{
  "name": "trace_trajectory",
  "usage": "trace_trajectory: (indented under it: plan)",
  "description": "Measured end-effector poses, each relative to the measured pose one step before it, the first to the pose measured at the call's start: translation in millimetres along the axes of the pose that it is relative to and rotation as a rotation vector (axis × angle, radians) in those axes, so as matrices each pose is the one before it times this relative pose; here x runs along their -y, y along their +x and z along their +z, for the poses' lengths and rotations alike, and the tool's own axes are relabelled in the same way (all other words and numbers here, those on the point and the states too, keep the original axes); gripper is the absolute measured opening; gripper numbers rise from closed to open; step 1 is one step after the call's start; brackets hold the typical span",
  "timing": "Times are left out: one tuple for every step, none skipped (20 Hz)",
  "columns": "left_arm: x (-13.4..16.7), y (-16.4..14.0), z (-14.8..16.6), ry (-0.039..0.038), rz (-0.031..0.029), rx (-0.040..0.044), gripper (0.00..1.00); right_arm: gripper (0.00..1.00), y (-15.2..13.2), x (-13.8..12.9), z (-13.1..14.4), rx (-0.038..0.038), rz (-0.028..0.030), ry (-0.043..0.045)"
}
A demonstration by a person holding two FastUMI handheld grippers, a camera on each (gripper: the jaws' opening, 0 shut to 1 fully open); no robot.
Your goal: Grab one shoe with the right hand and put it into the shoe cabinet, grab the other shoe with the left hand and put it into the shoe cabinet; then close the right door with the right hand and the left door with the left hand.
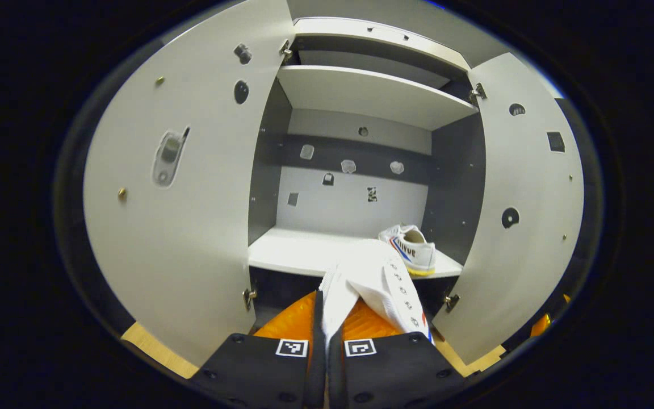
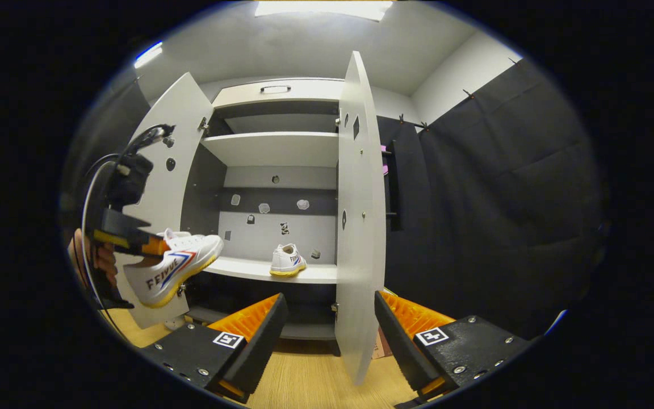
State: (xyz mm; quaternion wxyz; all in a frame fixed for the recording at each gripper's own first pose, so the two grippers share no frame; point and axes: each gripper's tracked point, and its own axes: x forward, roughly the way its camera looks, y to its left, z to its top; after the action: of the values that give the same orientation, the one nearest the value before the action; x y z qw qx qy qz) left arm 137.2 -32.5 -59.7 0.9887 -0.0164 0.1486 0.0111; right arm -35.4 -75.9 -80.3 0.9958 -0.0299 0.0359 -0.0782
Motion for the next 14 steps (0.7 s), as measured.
trace_trajectory:
  plan:
    - [2.79, 17.47, 13.24, 0.00720, 0.00439, 0.00827, 0.10, 0.94, -1.91, 3.61, 0.29, -0.00069, -0.00185, 0.00094]
    - [1.11, 21.22, 9.56, 0.00682, 0.00290, 0.01243, 0.10, 0.94, -0.83, 3.27, 0.23, -0.00068, -0.00372, 0.00231]
    - [1.04, 19.98, 7.87, 0.01976, 0.00902, -0.00235, 0.10, 0.94, -1.00, 3.23, -0.30, -0.00227, -0.00389, 0.00334]
    - [2.27, 23.74, 2.65, 0.04077, 0.01159, 0.00353, 0.09, 0.94, 0.36, 3.23, -0.40, -0.00521, -0.00402, 0.00071]
    - [0.77, 17.22, -0.40, 0.04847, 0.01551, -0.00285, 0.09, 0.94, -0.50, 4.40, -1.03, -0.00622, -0.00739, -0.00112]
    - [1.82, 20.02, -4.18, 0.04081, 0.01087, -0.00604, 0.10, 0.94, 0.04, 4.67, -1.02, -0.00521, -0.00759, -0.00138]
    - [4.50, 17.24, -6.65, 0.01229, 0.00214, -0.01264, 0.09, 0.94, -0.12, 3.81, -1.18, -0.00680, -0.00724, 0.00035]
    - [5.39, 13.98, -10.24, -0.00060, -0.00421, -0.02335, 0.10, 0.94, 0.07, 3.61, -1.29, -0.00687, -0.00549, -0.00171]
    - [5.87, 10.59, -8.69, -0.00858, -0.00893, -0.02145, 0.10, 0.94, 0.42, 3.59, -1.27, -0.00697, -0.00952, -0.00721]
    - [4.10, 7.10, -6.99, -0.01357, -0.00346, -0.01826, 0.10, 0.94, 0.28, 5.17, -1.30, -0.00899, -0.01296, -0.00920]
    - [3.35, 4.88, -4.81, -0.01117, -0.00476, -0.01561, 0.09, 0.94, -0.59, 4.47, -0.39, -0.00874, -0.01516, -0.00778]
    - [2.49, 3.77, -3.42, -0.00768, -0.00806, -0.00842, 0.10, 0.94, -1.11, 3.03, 0.82, -0.00260, -0.01267, 0.00053]
    - [1.64, 2.50, -2.13, -0.00091, -0.00607, -0.00801, 0.10, 0.94, -0.75, 1.83, 1.21, 0.00049, -0.01292, 0.00742]
    - [1.39, 0.94, -0.28, -0.00342, -0.00428, -0.00501, 0.09, 0.94, -0.60, 1.49, 2.58, -0.00077, -0.01007, 0.01208]
